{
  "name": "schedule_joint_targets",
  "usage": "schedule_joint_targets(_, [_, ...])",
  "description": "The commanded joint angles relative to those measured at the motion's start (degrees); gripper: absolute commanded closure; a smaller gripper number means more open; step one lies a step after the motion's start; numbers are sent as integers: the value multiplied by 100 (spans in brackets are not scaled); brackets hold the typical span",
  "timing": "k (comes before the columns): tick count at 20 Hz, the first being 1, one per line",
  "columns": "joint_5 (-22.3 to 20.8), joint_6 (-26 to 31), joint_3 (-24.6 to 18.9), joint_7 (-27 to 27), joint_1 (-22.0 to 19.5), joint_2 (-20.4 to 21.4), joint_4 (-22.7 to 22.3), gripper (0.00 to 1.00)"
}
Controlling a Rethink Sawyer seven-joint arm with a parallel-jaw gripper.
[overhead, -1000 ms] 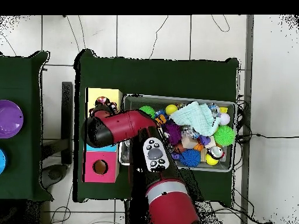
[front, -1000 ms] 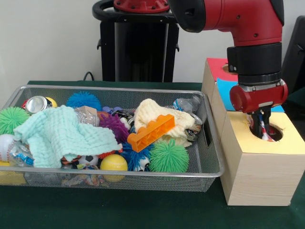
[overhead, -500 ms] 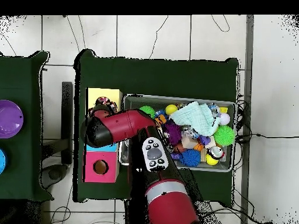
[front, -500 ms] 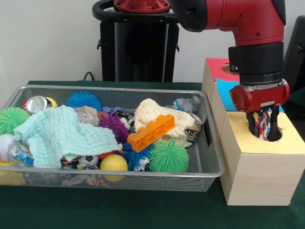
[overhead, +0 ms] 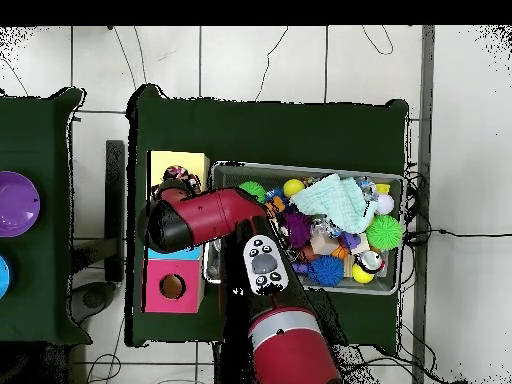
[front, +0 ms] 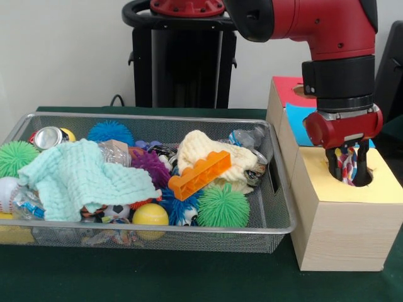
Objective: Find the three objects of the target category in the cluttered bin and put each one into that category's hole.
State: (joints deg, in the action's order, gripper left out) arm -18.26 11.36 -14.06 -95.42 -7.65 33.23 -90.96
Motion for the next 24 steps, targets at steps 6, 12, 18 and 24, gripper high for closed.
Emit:
schedule_joint_targets(6, [-111, 797, -340, -14, -445, 448, -685, 0])
schedule_joint_targets(12, [-123, 761, -409, 0, -491, 510, -544, 0])
schedule_joint_targets(18, [-150, 902, -246, -37, -334, 405, -327, 0])
schedule_joint_targets(24, [-188, 162, 31, -481, -37, 317, -80, 0])
